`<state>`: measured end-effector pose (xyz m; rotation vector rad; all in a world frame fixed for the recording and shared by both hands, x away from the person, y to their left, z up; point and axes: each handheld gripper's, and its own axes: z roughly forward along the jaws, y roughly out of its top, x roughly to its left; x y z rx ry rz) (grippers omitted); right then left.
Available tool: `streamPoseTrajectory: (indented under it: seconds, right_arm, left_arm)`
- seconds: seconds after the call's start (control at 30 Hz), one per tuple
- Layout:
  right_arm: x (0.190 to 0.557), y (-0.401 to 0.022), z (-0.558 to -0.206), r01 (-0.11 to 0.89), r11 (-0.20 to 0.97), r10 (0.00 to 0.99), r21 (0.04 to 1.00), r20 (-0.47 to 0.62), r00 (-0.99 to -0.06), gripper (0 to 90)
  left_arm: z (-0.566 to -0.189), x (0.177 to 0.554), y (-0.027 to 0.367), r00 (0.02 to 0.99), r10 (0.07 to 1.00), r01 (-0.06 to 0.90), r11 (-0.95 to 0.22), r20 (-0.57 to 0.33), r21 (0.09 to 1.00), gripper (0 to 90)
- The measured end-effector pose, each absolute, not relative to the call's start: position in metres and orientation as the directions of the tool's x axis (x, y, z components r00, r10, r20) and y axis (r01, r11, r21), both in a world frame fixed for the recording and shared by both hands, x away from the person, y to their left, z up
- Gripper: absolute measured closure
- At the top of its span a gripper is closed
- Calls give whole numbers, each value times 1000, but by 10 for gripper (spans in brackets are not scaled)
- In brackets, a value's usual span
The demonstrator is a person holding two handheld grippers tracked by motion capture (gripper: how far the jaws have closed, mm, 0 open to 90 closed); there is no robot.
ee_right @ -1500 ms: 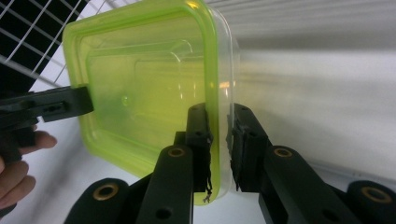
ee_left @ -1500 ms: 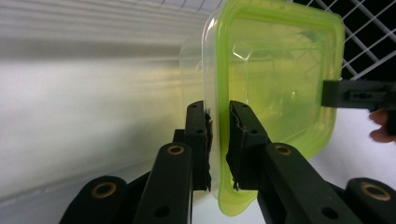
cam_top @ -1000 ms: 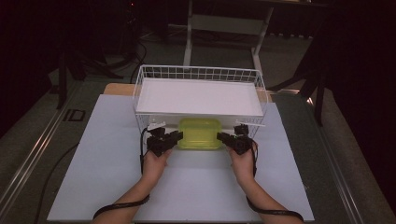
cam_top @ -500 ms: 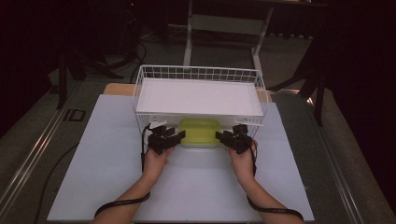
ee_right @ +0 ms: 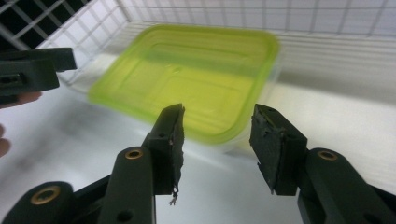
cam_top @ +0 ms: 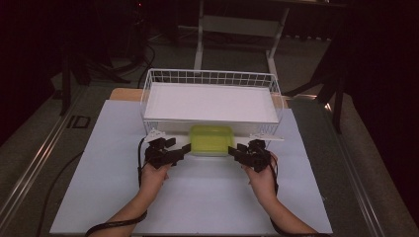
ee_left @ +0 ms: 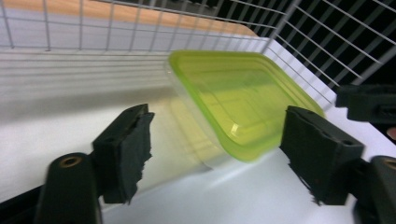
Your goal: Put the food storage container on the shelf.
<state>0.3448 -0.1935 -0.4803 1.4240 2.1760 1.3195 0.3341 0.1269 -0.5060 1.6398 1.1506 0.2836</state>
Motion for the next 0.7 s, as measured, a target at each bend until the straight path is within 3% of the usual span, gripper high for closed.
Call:
streamPoseTrajectory:
  seconds: [0.13,0.27,0.4,0.57,0.7]
  right_arm:
    - [335,-188,-481,622,143,804,770,276,-526,551]
    - [329,-181,-485,621,168,793,766,269,-546,587]
    - [326,-173,-490,620,190,784,761,262,-563,654]
    - [326,-162,-496,616,238,777,751,233,-584,885]
    - [331,-153,-503,641,264,776,721,236,-585,900]
  left_arm:
    - [-505,317,129,548,778,496,-5,-308,868,158]
    - [-505,301,130,575,769,476,-38,-278,879,11]
    - [-504,290,131,603,753,470,-69,-263,880,11]
    - [-505,280,131,612,760,438,-95,-220,894,11]
    - [-511,276,132,584,771,458,-56,-253,887,11]
